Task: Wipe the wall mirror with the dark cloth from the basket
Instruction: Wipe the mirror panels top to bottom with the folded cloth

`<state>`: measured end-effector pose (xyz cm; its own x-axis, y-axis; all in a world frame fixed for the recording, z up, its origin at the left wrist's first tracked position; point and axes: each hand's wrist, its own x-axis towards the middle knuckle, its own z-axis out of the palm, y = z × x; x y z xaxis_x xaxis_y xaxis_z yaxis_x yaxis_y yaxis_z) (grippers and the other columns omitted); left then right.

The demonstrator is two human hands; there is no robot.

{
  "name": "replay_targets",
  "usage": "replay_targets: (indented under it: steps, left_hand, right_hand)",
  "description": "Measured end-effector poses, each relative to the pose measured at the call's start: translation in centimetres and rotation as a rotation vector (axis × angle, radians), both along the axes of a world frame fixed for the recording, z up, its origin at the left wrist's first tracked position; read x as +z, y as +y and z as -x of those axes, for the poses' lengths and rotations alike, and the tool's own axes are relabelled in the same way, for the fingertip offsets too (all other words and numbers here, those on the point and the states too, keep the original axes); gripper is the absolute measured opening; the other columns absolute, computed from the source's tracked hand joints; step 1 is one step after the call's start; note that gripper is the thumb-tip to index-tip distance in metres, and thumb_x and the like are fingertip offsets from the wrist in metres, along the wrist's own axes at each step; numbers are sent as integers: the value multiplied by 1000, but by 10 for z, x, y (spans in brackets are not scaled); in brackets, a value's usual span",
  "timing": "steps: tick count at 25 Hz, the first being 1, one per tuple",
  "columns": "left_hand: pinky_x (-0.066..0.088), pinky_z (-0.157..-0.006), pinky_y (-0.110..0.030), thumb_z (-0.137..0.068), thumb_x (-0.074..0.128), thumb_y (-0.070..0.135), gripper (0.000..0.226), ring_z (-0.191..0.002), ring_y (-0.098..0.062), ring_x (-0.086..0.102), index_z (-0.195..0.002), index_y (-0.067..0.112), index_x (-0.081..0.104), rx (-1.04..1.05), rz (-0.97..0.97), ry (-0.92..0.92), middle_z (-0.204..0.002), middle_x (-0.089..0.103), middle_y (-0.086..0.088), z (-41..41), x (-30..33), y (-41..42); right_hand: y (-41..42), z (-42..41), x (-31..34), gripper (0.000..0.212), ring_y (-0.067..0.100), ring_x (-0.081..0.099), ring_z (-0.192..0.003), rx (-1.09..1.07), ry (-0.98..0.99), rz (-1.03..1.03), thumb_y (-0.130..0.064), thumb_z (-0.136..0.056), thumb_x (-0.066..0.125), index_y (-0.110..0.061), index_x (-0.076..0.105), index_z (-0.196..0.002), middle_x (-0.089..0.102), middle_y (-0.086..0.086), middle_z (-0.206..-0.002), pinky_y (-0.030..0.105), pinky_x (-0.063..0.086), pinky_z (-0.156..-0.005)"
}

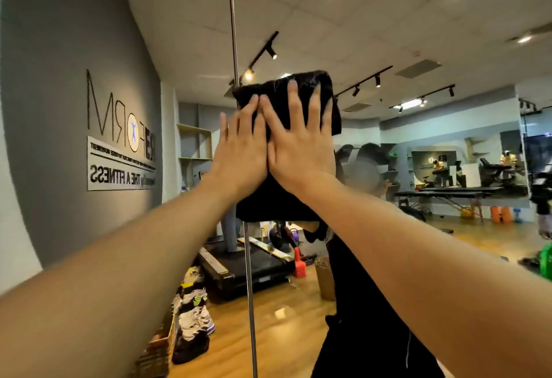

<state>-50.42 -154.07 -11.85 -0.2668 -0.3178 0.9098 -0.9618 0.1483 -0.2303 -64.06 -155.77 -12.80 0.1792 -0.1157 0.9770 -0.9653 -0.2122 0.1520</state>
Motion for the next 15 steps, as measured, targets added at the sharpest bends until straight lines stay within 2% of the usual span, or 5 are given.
replay_targets:
  steps: [7,11,15]
  left_hand:
    - [3,-124,-59,-105,36,28,65,-155,-33,10,-160,6,9,-2,66,22,-166,8,-14,-4,-6,-6]
    - [19,-121,-64,-102,32,30,64,-152,-37,18,-158,1,16,13,85,-15,-163,17,-21,-6,-9,-4]
    - [29,-117,-63,-99,36,29,65,-145,-43,28,-154,-4,27,45,37,10,-158,24,-26,-3,-10,8]
  right_hand:
    - [-2,1,-5,61,47,-2,-156,25,31,57,-47,-105,25,-35,13,-163,7,14,-172,61,0,-126]
    - [-1,2,-6,61,46,0,-156,72,64,55,-47,-105,26,-34,14,-163,7,14,-172,61,1,-126]
    - [3,20,-2,63,44,2,-155,117,166,34,-49,-105,29,-32,12,-164,4,13,-172,59,2,-126]
